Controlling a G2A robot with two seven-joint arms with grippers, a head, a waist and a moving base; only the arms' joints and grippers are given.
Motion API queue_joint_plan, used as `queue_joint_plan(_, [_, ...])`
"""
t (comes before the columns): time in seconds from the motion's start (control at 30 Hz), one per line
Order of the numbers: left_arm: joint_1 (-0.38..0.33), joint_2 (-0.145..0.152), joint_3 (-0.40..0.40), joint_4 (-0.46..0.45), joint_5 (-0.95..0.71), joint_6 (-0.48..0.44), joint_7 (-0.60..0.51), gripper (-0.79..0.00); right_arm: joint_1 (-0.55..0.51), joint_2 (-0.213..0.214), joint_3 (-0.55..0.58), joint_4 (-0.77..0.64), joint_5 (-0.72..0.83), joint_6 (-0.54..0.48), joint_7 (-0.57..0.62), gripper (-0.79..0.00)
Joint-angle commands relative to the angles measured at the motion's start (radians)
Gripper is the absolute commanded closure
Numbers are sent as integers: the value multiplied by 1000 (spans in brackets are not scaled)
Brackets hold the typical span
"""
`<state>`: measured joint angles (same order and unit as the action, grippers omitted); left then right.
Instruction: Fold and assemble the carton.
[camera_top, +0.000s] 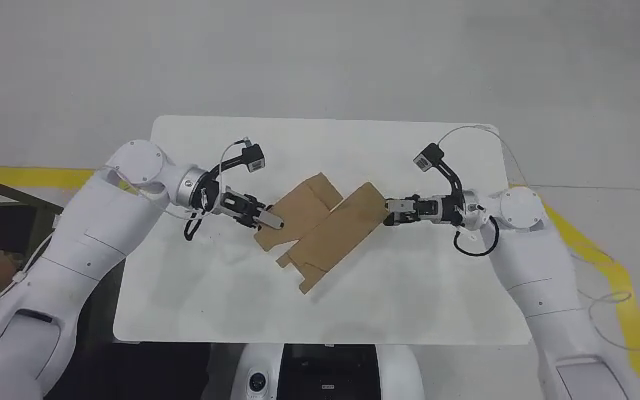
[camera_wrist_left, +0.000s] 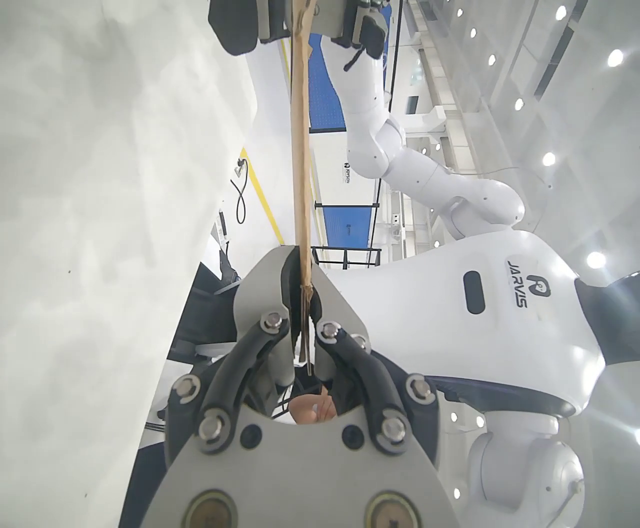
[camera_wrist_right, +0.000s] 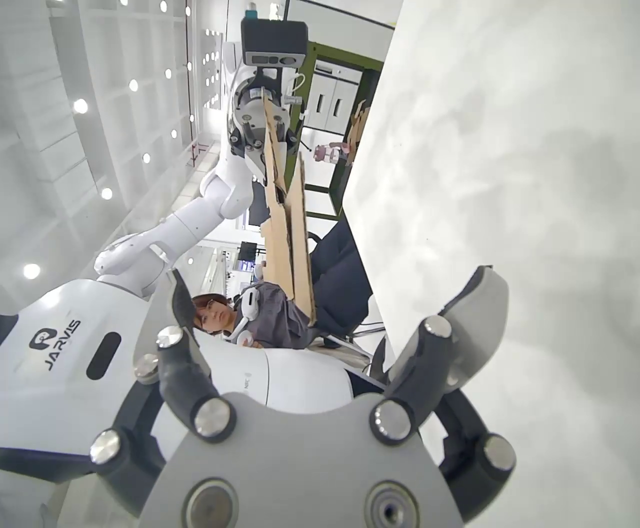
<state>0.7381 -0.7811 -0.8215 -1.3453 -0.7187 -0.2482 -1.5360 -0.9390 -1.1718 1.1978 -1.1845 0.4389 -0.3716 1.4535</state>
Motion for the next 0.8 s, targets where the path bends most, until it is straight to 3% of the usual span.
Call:
queue_joint_plan(0.0, [-1, 13, 16, -5, -8, -4, 0, 0, 12, 3, -12, 6, 13, 22, 17, -785])
queue_joint_plan(0.23, [-21, 58, 95, -68, -67, -36, 0, 0, 47, 10, -81, 17, 92, 85, 81, -785])
queue_joint_plan(0.47, [-54, 88, 160, -115, -91, -36, 0, 0, 71, 17, -159, 21, 155, 87, 82, -785])
queue_joint_plan(0.63, [-80, 96, 199, -132, -104, -36, 0, 0, 74, 22, -201, 22, 203, 87, 82, -625])
queue_joint_plan(0.77, [-96, 96, 217, -126, -106, -36, 0, 0, 75, 30, -225, 19, 221, 87, 82, -594])
